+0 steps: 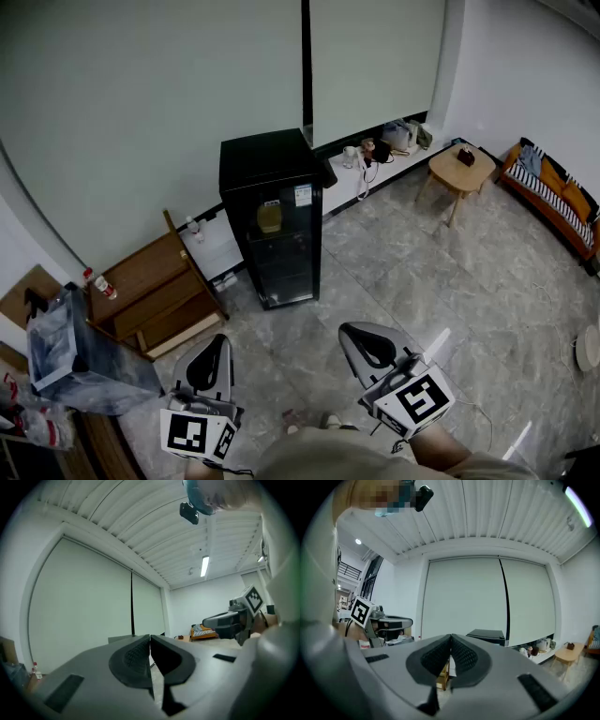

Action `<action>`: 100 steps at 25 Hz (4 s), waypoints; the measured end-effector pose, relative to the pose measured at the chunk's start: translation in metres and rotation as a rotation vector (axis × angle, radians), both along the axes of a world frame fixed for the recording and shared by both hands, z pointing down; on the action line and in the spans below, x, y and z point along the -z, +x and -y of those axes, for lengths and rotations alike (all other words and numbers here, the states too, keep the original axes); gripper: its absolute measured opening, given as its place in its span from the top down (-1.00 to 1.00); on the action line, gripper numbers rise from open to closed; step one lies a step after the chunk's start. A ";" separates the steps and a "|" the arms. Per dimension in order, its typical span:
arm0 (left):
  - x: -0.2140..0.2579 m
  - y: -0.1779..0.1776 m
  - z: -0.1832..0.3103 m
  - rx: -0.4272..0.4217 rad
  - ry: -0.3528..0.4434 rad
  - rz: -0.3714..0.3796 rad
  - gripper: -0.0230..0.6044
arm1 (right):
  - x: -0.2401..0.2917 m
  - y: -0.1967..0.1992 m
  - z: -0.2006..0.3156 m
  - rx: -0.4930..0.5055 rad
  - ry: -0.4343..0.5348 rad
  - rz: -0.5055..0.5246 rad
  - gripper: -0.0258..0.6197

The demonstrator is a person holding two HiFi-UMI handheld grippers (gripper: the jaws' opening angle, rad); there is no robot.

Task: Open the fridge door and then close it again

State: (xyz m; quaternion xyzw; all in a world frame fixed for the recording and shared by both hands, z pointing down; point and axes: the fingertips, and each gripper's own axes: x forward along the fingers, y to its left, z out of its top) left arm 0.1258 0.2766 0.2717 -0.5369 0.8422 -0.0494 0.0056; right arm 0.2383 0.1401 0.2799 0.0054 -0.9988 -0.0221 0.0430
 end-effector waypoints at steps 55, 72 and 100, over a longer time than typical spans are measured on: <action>-0.027 0.023 0.075 0.103 -0.038 0.040 0.90 | -0.047 0.004 0.089 0.101 -0.061 -0.008 0.93; -0.042 -0.106 0.099 0.061 -0.063 0.011 0.90 | -0.055 -0.127 0.105 0.085 -0.049 -0.041 0.93; -0.040 -0.396 0.128 -0.096 -0.058 -0.019 0.90 | -0.052 -0.403 0.113 -0.058 -0.009 -0.117 0.93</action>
